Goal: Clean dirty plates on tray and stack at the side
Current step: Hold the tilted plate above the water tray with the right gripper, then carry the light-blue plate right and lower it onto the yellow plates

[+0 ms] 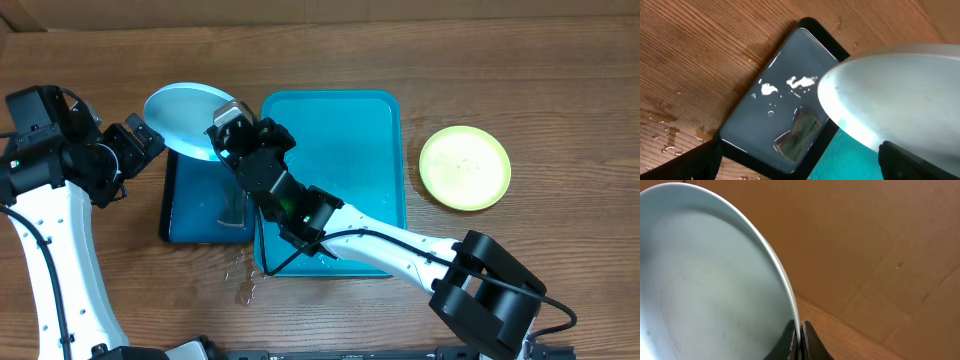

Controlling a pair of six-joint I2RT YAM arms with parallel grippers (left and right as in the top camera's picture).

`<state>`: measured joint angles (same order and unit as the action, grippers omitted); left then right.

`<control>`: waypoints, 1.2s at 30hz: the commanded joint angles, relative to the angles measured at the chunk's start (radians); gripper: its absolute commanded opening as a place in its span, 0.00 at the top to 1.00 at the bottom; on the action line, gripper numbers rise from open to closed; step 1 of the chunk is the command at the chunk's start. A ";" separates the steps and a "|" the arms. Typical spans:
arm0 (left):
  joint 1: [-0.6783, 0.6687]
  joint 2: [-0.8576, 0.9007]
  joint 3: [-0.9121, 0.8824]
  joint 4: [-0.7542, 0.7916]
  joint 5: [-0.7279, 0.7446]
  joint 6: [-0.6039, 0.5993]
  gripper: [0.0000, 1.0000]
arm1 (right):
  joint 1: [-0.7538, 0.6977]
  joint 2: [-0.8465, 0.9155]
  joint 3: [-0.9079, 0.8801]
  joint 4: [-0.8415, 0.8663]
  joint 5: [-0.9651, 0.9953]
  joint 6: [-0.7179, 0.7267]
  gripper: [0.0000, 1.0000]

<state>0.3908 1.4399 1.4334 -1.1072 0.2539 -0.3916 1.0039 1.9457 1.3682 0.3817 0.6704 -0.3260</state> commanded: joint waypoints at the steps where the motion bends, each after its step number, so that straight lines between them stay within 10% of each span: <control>1: 0.002 -0.002 0.002 0.000 -0.002 -0.013 0.00 | 0.002 -0.050 0.021 0.012 0.013 0.008 0.96; 9: 0.002 -0.002 0.002 0.000 -0.002 -0.013 0.00 | 0.000 -0.050 0.021 0.011 0.013 0.038 0.96; 23: 0.002 -0.002 0.002 0.000 -0.002 -0.013 0.00 | -0.063 -0.049 0.019 -0.285 -0.062 0.557 0.96; 36: 0.002 -0.002 0.002 0.000 -0.002 -0.013 0.00 | -0.084 -0.050 0.019 -0.291 -0.063 0.607 0.96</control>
<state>0.3908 1.4399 1.4334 -1.1076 0.2539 -0.3916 0.9306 1.9457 1.3689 0.0826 0.6075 0.2249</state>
